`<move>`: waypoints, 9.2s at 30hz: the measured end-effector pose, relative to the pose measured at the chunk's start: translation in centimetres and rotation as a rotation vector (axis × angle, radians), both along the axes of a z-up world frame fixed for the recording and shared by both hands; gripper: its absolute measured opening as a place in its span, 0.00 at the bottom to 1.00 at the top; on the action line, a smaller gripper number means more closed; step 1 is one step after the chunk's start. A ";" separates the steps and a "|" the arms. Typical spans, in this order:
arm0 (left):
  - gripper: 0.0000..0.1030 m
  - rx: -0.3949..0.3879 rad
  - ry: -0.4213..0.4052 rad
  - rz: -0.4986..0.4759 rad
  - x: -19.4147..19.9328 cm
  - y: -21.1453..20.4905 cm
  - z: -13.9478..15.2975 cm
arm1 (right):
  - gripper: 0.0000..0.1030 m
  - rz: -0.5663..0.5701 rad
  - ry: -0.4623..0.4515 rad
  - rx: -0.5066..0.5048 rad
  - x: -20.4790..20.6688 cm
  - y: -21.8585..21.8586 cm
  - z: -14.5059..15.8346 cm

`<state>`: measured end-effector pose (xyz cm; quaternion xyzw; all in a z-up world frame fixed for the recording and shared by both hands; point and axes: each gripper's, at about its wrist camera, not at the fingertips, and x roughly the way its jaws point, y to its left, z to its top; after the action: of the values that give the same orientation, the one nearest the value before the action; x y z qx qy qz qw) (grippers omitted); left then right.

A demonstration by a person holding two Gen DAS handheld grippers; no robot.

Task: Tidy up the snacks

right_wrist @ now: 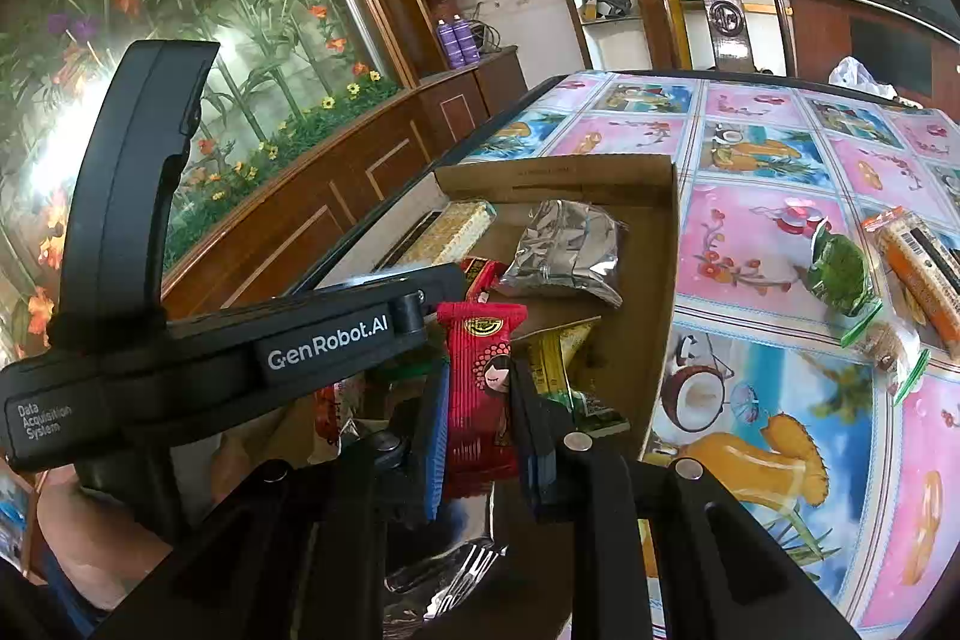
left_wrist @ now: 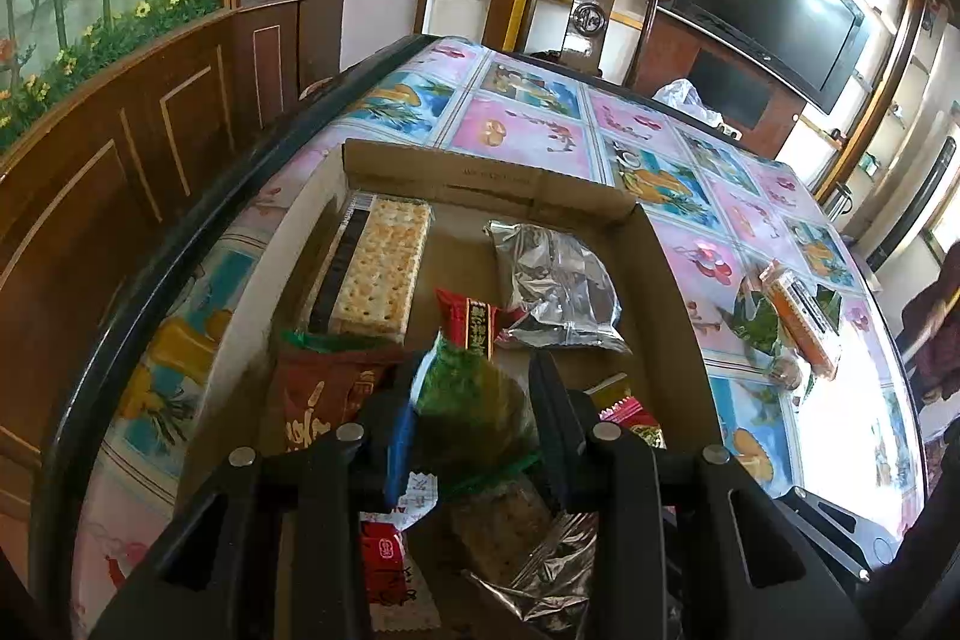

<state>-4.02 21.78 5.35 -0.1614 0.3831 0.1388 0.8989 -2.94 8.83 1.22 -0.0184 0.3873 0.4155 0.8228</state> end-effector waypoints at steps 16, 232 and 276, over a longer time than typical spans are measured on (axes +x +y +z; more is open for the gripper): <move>0.33 0.011 -0.001 0.006 -0.1 0.0 0.2 | 0.21 -0.010 0.006 0.001 0.3 0.0 -0.1; 0.28 0.076 -0.054 -0.351 6.3 -18.2 1.3 | 0.56 -0.463 -0.051 -0.072 8.0 -19.0 2.3; 0.28 -0.050 -0.006 0.036 1.4 2.7 0.7 | 0.56 -0.069 0.013 -0.044 1.5 -0.1 1.7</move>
<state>-2.64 24.53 6.10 -0.1910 0.3809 0.1449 0.8930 -1.44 8.69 2.92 -0.0204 0.4019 0.3783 0.8336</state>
